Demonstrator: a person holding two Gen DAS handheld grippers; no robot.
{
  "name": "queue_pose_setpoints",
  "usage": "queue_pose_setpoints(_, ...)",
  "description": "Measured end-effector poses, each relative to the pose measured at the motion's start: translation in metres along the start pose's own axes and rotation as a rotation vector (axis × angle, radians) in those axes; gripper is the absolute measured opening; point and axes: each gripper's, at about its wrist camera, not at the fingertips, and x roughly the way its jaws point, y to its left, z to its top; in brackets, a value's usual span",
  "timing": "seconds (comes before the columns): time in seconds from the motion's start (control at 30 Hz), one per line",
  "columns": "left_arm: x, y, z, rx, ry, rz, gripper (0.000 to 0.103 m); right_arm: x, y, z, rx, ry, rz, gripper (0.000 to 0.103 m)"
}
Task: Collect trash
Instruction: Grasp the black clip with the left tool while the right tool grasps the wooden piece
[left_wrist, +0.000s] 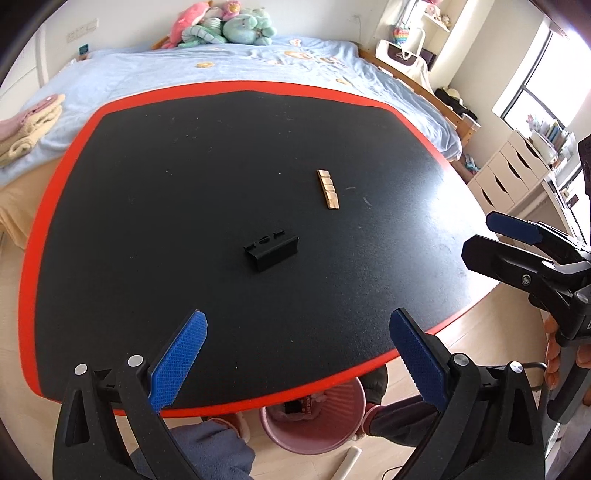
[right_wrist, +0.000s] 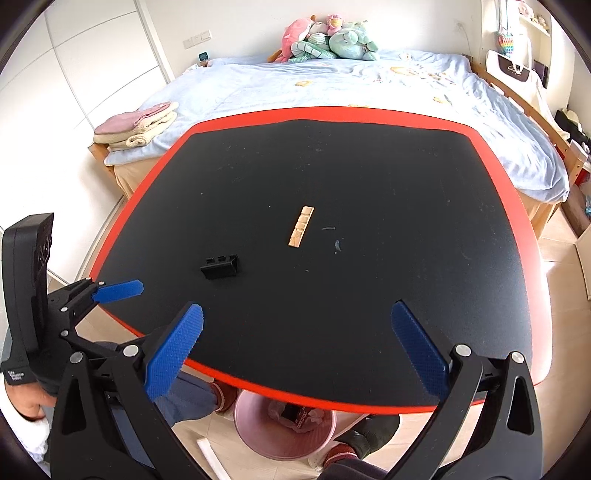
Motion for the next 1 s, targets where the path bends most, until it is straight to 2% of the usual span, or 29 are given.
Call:
queue_pose_setpoints(0.33, 0.039, 0.013, 0.015, -0.117, -0.014, 0.077, 0.095, 0.062, -0.009, 0.032, 0.027, 0.054, -0.001, 0.1)
queue_pose_setpoints(0.6, 0.054, 0.016, 0.02, -0.192, -0.047, 0.162, 0.095, 0.11, -0.012, 0.049, 0.01, 0.097, -0.01, 0.1)
queue_pose_setpoints(0.77, 0.058, 0.014, 0.021, -0.202, -0.081, 0.216, 0.095, 0.13, -0.012, 0.054, 0.002, 0.109, 0.0, 0.1)
queue_pose_setpoints(0.8, 0.058, 0.014, 0.02, -0.203, -0.088, 0.229, 0.093, 0.132, -0.011, 0.054, -0.001, 0.108, 0.001, 0.098)
queue_pose_setpoints(0.83, 0.059, 0.013, 0.02, -0.198, -0.094, 0.246, 0.091, 0.134, -0.011, 0.055, -0.005, 0.108, -0.001, 0.092)
queue_pose_setpoints(0.97, 0.056, 0.013, 0.022, -0.177, -0.111, 0.293, 0.07, 0.135, -0.008, 0.055, -0.045, 0.083, -0.031, 0.08)
queue_pose_setpoints(1.0, 0.055, 0.014, 0.021, -0.167, -0.113, 0.301, 0.063, 0.134, -0.008, 0.055, -0.054, 0.077, -0.04, 0.072)
